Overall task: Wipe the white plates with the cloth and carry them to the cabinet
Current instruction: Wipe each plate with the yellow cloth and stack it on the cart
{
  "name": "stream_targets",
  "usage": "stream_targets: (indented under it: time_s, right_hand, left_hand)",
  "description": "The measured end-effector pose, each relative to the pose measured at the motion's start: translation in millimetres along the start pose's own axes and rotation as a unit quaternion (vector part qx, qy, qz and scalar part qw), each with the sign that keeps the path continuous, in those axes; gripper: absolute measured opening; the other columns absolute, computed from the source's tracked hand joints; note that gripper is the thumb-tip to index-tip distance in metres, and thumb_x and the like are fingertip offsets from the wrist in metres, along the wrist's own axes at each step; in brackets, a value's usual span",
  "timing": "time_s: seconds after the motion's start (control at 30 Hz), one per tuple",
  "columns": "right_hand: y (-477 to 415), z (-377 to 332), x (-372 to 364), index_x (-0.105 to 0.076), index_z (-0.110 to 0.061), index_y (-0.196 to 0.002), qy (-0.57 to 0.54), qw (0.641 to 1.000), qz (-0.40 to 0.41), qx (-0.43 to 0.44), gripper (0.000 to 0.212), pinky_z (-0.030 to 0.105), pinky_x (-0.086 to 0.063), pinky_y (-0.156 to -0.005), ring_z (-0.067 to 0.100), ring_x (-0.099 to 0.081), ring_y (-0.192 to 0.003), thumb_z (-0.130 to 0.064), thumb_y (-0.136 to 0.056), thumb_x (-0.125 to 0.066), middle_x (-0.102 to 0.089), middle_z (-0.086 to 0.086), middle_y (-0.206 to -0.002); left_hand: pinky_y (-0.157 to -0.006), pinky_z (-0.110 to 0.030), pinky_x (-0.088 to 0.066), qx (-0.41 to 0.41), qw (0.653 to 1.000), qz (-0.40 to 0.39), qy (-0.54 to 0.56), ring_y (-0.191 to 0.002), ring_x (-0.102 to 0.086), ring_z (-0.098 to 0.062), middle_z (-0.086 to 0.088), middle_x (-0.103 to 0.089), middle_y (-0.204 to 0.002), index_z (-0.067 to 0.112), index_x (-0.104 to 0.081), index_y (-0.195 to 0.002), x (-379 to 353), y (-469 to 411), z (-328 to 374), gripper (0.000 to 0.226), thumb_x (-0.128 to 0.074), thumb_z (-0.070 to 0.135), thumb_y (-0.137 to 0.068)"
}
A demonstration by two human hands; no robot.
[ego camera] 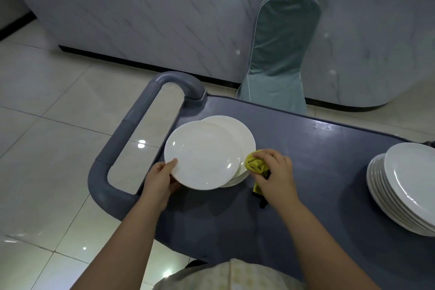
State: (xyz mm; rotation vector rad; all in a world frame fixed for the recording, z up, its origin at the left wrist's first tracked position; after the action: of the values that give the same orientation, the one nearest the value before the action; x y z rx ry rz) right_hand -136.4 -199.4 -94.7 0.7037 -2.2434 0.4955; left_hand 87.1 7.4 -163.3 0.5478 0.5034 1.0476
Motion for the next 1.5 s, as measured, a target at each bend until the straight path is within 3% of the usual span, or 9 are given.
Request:
stream_targets:
  time_s: [0.13,0.33,0.63,0.83,0.93,1.07,1.23,1.33,1.5]
  right_hand:
    - [-0.3,-3.8,-1.6,-0.063,-0.035,-0.111,-0.01,1.0,-0.008,0.003,0.037,0.017,-0.03,-0.091,0.01,-0.033,-0.106,-0.023,-0.079,-0.077,-0.046,-0.028,-0.115]
    - [-5.5,-11.0,5.7,-0.062,-0.037,-0.11,-0.028,0.999,0.015,0.013,0.036,0.011,-0.029,-0.088,0.011,-0.035,-0.106,-0.025,-0.079,-0.078,-0.047,-0.03,-0.114]
    - [-10.4,-16.1,9.9,-0.062,-0.036,-0.111,-0.026,0.999,0.024,0.015,0.038,0.009,-0.029,-0.085,0.008,-0.032,-0.107,-0.026,-0.079,-0.079,-0.044,-0.035,-0.113]
    - [-10.0,-6.4,30.3,-0.06,-0.043,-0.106,-0.07,0.996,0.055,0.002,0.044,0.004,-0.027,-0.091,0.015,-0.041,-0.11,-0.017,-0.077,-0.08,-0.053,-0.023,-0.114]
    - [-11.9,1.0,44.7,-0.059,-0.052,-0.105,-0.15,0.985,0.078,-0.02,0.05,0.022,-0.042,-0.092,0.01,-0.05,-0.111,-0.016,-0.076,-0.081,-0.055,-0.027,-0.112]
    - [-23.5,-22.4,38.0,-0.057,-0.047,-0.113,-0.205,0.977,0.059,-0.027,0.054,0.007,-0.044,-0.084,-0.004,-0.054,-0.107,-0.025,-0.072,-0.084,-0.055,-0.025,-0.117]
    - [-39.8,-98.6,-4.8,-0.064,-0.024,-0.113,-0.071,0.992,-0.037,0.1,0.044,0.033,-0.039,-0.102,0.017,-0.047,-0.115,-0.024,-0.073,-0.083,-0.053,-0.012,-0.119]
    - [-3.8,-117.4,-20.2,-0.061,-0.027,-0.12,-0.053,0.98,-0.077,0.177,0.047,0.029,-0.037,-0.1,0.017,-0.047,-0.11,-0.03,-0.076,-0.078,-0.051,-0.009,-0.129]
    - [36.8,-63.3,40.1,-0.052,-0.032,-0.126,0.078,0.97,-0.006,0.229,0.05,0.051,-0.036,-0.101,0.028,-0.048,-0.104,-0.031,-0.078,-0.063,-0.052,-0.005,-0.137]
  left_hand:
    - [-0.064,-0.041,-0.058,-0.009,0.999,-0.035,0.006,-0.099,-0.063,-0.033,-0.011,-0.06,-0.116,0.015,-0.053,-0.113,1.3,6.4,10.6,0.03,-0.058,-0.003,-0.089]
    - [-0.058,-0.038,-0.058,-0.096,0.989,-0.01,-0.115,-0.079,-0.066,-0.028,-0.017,-0.064,-0.107,0.021,-0.056,-0.1,-19.3,20.0,90.3,0.031,-0.059,-0.005,-0.084]
    - [-0.049,-0.027,-0.055,-0.204,0.905,-0.103,-0.36,-0.087,-0.065,-0.022,-0.002,-0.064,-0.097,0.028,-0.058,-0.092,-100.2,40.3,176.5,0.03,-0.073,0.007,-0.077]
    - [-0.06,-0.036,-0.06,-0.037,0.985,-0.123,-0.116,-0.097,-0.066,-0.031,-0.014,-0.065,-0.115,0.016,-0.06,-0.12,-27.8,26.9,129.4,0.041,-0.06,-0.003,-0.084]
    - [-0.067,-0.041,-0.061,0.065,0.983,-0.169,0.028,-0.11,-0.06,-0.037,-0.019,-0.06,-0.126,0.008,-0.055,-0.128,-11.9,38.5,68.2,0.052,-0.055,-0.01,-0.079]
    - [-0.067,-0.046,-0.059,0.11,0.968,-0.185,0.129,-0.105,-0.062,-0.04,-0.018,-0.061,-0.123,0.015,-0.058,-0.123,-27.9,61.2,13.3,0.066,-0.057,-0.016,-0.066]
    - [-0.068,-0.045,-0.059,0.101,0.955,-0.226,0.161,-0.101,-0.067,-0.039,-0.016,-0.059,-0.124,0.021,-0.054,-0.13,-68.8,78.9,-7.9,0.075,-0.055,-0.018,-0.067]
    - [-0.067,-0.042,-0.059,0.067,0.96,-0.236,0.135,-0.096,-0.069,-0.034,-0.019,-0.062,-0.12,0.02,-0.054,-0.131,-79.6,74.8,-1.7,0.072,-0.051,-0.02,-0.071]
    - [-0.066,-0.044,-0.057,0.06,0.952,-0.277,0.118,-0.094,-0.07,-0.031,-0.012,-0.069,-0.112,0.024,-0.063,-0.118,-98.4,81.8,-11.5,0.068,-0.053,-0.022,-0.068]
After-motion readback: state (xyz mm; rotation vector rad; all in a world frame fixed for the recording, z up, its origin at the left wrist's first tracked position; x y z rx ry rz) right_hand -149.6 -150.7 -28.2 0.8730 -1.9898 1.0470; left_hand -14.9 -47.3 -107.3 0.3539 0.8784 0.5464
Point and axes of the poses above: each hand's wrist, its own y-axis away from the middle knuckle, its own x-axis out of the back of the hand, z = x × y, the point moved 8 cm from there along -y, towards the middle knuckle
